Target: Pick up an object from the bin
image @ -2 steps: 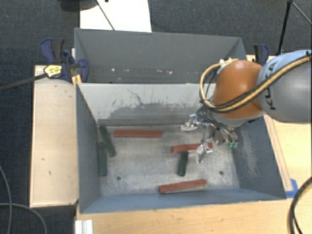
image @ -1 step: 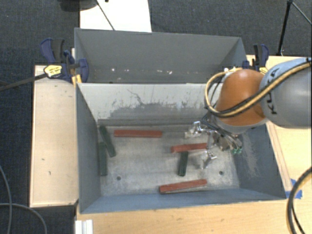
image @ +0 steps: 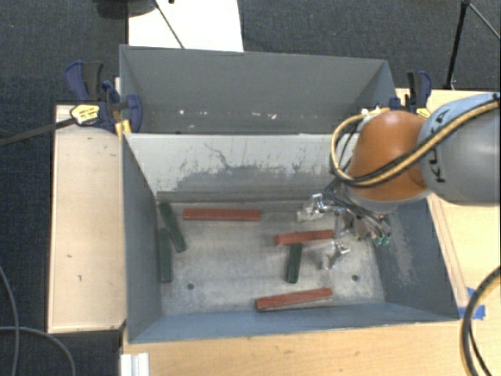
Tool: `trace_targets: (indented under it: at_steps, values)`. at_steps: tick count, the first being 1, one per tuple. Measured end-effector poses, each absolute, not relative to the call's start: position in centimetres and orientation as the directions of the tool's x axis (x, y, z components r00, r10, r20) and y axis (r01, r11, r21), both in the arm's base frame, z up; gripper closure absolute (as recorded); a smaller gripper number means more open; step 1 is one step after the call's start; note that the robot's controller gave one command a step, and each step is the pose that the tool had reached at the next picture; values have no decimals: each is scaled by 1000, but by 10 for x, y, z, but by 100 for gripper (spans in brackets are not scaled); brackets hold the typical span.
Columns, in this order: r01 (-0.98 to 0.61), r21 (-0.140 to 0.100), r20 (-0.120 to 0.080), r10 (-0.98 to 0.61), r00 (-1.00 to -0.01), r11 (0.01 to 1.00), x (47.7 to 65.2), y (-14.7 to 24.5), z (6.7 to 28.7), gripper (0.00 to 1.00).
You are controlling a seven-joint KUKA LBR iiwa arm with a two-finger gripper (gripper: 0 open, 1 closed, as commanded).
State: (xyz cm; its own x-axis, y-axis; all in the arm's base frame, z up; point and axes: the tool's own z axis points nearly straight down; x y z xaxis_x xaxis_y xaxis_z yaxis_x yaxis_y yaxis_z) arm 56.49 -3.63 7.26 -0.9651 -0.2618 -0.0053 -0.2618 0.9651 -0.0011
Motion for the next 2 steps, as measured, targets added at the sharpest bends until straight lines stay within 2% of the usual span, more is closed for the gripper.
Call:
trace_targets:
  at_steps: [1, 2]
  values:
    - [-243, 1, -2, -243, -970, 970, 562, -31, 77, 0]
    - [-258, -3, -12, -258, -966, 966, 568, -36, 76, 100]
